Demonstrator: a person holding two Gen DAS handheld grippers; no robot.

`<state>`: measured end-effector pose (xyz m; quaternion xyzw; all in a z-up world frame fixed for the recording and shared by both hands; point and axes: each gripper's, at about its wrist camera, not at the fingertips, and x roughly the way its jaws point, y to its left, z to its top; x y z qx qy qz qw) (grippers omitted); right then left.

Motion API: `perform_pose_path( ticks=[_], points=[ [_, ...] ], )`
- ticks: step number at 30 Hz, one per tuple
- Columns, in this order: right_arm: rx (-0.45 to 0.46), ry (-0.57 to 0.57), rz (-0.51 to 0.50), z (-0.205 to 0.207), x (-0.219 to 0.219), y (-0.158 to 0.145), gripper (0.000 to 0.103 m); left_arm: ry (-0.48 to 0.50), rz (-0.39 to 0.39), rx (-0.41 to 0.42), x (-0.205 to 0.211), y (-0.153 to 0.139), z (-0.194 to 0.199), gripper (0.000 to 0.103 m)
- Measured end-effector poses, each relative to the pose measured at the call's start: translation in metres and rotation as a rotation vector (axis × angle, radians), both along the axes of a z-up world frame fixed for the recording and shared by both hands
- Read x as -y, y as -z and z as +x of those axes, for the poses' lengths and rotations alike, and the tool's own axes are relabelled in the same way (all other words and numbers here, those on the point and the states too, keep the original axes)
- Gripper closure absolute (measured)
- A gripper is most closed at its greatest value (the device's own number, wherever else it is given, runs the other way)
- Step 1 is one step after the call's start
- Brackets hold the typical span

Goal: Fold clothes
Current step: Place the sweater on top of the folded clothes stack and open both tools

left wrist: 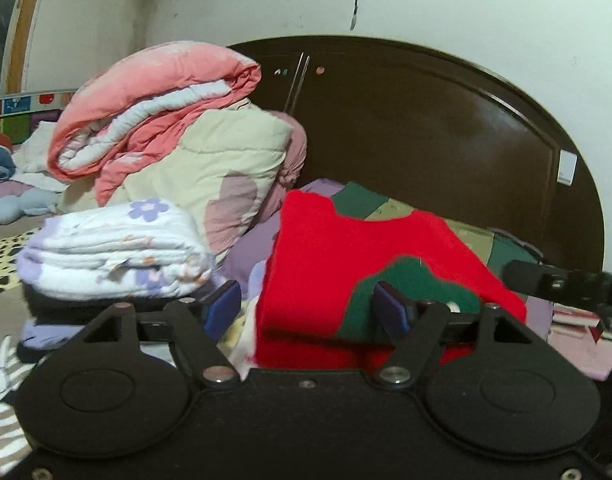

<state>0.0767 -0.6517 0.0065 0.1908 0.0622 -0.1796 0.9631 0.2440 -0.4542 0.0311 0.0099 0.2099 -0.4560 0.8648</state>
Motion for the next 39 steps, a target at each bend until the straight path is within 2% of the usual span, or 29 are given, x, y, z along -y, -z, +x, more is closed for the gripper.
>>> perform_pose_path(
  ticks=[2, 5, 7, 9, 10, 14, 19, 22, 25, 28, 31, 39],
  points=[
    [-0.008, 0.008, 0.05, -0.015, -0.004, -0.001, 0.041, -0.003, 0.011, -0.025, -0.006, -0.004, -0.004, 0.028],
    [-0.024, 0.022, 0.134, -0.031, -0.013, -0.004, 0.03, -0.009, 0.027, -0.064, -0.016, -0.01, -0.011, 0.018],
    [-0.025, 0.026, 0.16, -0.04, -0.021, -0.008, 0.02, -0.016, 0.022, -0.094, -0.024, -0.016, -0.017, 0.008],
    [-0.024, 0.027, 0.18, -0.049, -0.03, -0.013, 0.002, -0.023, 0.013, -0.114, -0.032, -0.024, -0.025, 0.003],
    [-0.026, 0.028, 0.185, -0.053, -0.035, -0.016, 0.0, -0.027, 0.008, -0.121, -0.035, -0.028, -0.03, 0.003],
    [-0.036, -0.004, 0.225, -0.064, -0.049, -0.026, 0.0, -0.081, 0.013, -0.104, -0.05, -0.045, -0.052, 0.0],
    [-0.11, 0.045, 0.202, -0.076, -0.065, -0.043, 0.0, -0.149, 0.004, -0.042, -0.067, -0.065, -0.077, 0.0],
    [-0.116, 0.039, 0.234, -0.088, -0.069, -0.051, 0.0, -0.152, 0.008, -0.023, -0.072, -0.077, -0.091, 0.0],
    [-0.137, 0.048, 0.196, -0.096, -0.077, -0.06, 0.0, -0.146, 0.052, -0.002, -0.071, -0.084, -0.102, 0.0],
    [-0.193, 0.084, 0.145, -0.097, -0.085, -0.067, 0.0, -0.158, 0.09, 0.053, -0.069, -0.084, -0.114, 0.0],
    [-0.241, 0.109, 0.115, -0.098, -0.091, -0.072, 0.0, -0.171, 0.105, 0.085, -0.069, -0.082, -0.123, 0.0],
    [-0.306, 0.133, 0.053, -0.103, -0.102, -0.076, 0.0, -0.128, 0.131, 0.061, -0.067, -0.079, -0.136, 0.0]
  ],
)
